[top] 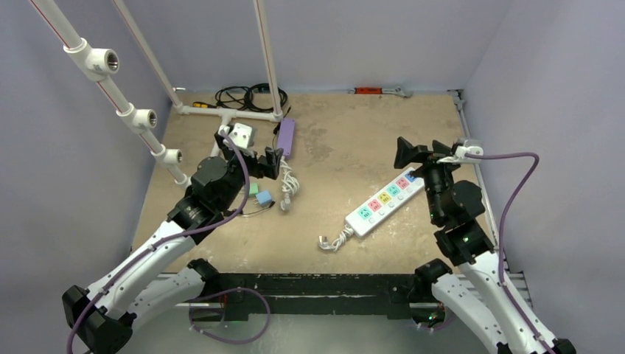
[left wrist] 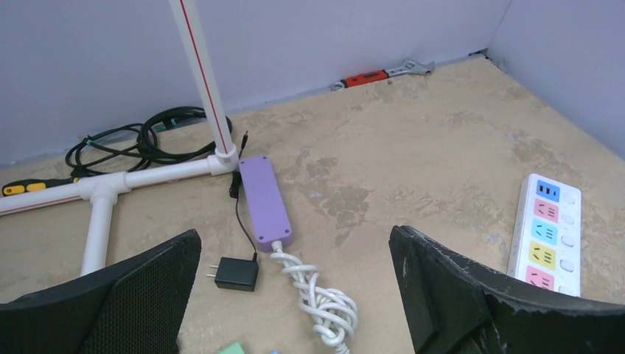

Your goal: Pull the plug off the socket

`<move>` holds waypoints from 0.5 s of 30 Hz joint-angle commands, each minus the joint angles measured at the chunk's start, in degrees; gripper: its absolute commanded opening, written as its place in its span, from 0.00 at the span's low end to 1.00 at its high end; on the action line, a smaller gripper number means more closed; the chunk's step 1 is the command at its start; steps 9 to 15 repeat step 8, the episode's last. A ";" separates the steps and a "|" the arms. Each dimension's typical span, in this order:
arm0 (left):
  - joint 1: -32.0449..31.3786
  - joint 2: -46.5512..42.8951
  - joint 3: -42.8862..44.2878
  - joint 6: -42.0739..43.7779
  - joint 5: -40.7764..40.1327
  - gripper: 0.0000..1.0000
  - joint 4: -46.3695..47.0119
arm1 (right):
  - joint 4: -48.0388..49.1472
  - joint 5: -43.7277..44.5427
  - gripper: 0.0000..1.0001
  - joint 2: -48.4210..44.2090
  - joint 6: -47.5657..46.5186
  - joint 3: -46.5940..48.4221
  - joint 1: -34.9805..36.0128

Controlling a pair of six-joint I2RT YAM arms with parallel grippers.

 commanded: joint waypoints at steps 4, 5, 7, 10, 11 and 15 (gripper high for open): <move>-0.02 0.23 -0.72 0.87 -0.34 0.99 2.20 | 2.82 0.29 0.99 -0.11 -1.37 -0.30 0.16; -0.05 0.49 -0.63 0.80 -0.40 0.99 2.13 | 2.76 -0.01 0.99 -0.34 -1.29 -0.25 0.20; -0.04 1.02 -0.59 0.61 -0.44 0.99 2.26 | 2.77 -0.23 0.99 -0.57 -1.22 -0.24 0.17; -0.02 1.09 -0.66 0.52 -0.44 0.99 2.44 | 2.85 -0.17 0.99 -0.51 -1.18 -0.36 0.16; -0.02 1.09 -0.66 0.52 -0.44 0.99 2.44 | 2.85 -0.17 0.99 -0.51 -1.18 -0.36 0.16; -0.02 1.09 -0.66 0.52 -0.44 0.99 2.44 | 2.85 -0.17 0.99 -0.51 -1.18 -0.36 0.16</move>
